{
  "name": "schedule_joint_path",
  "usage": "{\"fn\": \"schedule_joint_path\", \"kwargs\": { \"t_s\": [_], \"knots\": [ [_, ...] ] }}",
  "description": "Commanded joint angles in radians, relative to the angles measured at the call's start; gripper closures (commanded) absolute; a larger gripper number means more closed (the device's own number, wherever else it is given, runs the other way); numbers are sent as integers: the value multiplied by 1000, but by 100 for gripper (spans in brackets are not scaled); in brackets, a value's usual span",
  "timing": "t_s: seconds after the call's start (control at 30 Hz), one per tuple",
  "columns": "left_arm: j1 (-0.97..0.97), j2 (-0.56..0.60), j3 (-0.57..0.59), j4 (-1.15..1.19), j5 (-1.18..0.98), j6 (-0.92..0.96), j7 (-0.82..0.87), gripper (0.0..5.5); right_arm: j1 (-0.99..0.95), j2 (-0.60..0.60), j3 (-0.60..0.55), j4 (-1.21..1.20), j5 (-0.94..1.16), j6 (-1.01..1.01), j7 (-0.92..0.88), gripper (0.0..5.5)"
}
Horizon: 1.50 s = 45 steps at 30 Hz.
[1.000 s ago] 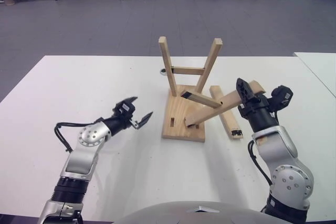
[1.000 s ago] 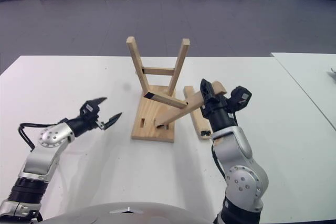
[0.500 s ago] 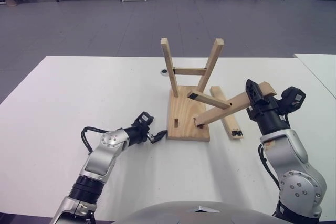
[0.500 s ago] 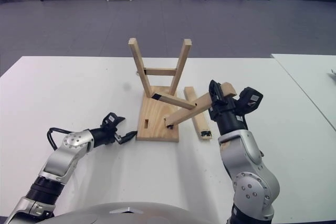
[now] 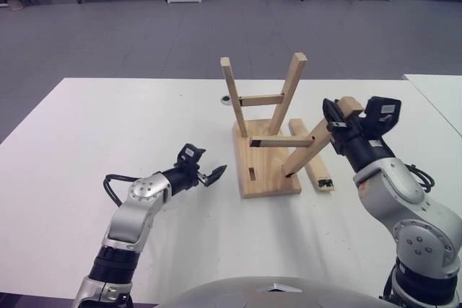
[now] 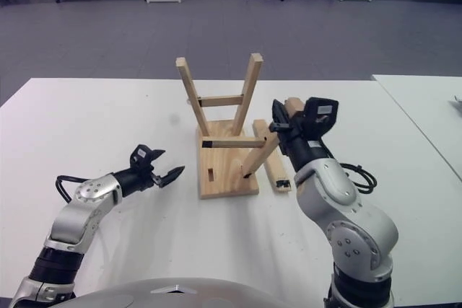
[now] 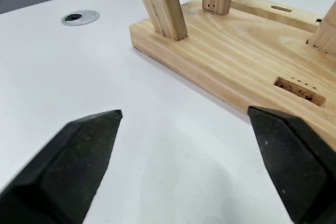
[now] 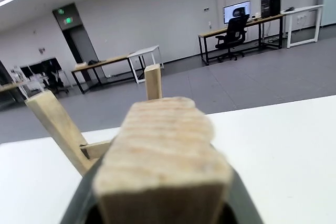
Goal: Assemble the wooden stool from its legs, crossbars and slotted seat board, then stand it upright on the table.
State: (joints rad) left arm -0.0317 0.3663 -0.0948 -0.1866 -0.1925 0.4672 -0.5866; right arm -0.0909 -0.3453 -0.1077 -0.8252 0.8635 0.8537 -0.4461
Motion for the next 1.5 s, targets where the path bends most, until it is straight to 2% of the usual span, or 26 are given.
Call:
{"fn": "schedule_joint_path", "kwargs": {
  "t_s": [0.03, 0.17, 0.33, 0.37, 0.5, 0.57, 0.63, 0.7, 0.8, 0.9, 1.07, 1.27, 1.43, 1.5],
  "knots": [
    [-42, 15, 18, -28, 0, 26, 21, 108, 77, -2, 73, 94, -102, 128, -48, 446],
    [-51, 20, 14, -33, 7, 33, 24, 108, 174, -24, 70, 138, -155, 83, 45, 446],
    [-51, 20, 11, -27, 21, 25, 33, 108, 70, -22, 32, 106, -180, -35, 154, 446],
    [-58, 23, 17, -10, 27, 14, 37, 108, 34, -15, 19, 92, -183, -62, 164, 409],
    [-77, 33, 41, 18, 26, -3, 47, 108, -88, 26, -24, 45, -155, -117, 190, 343],
    [-80, 37, 44, 28, 25, -10, 49, 108, -154, -15, -58, 13, -145, -129, 230, 303],
    [-87, 38, 51, 38, 20, -15, 52, 108, -270, -82, -169, 9, -53, -136, 271, 264],
    [-101, 39, 52, 60, 21, -26, 50, 108, -393, -146, -310, 85, 62, -141, 269, 225],
    [-101, 37, 58, 68, 20, -29, 58, 108, -254, -200, -373, 368, -23, -55, 285, 166],
    [-112, 38, 53, 92, 27, -41, 58, 108, -13, -172, -240, 466, -106, -50, 405, 166],
    [-120, 40, 42, 112, 35, -53, 54, 108, 145, -93, -89, 594, -188, -122, 584, 166],
    [-118, 42, 33, 112, 46, -49, 44, 108, 135, -54, -5, 629, -276, -150, 640, 166],
    [-112, 40, 25, 108, 50, -42, 44, 108, 113, -66, 62, 649, -393, -164, 649, 166],
    [-112, 43, 22, 107, 55, -40, 44, 108, 107, -93, 107, 666, -474, -157, 637, 202]
  ]
}}
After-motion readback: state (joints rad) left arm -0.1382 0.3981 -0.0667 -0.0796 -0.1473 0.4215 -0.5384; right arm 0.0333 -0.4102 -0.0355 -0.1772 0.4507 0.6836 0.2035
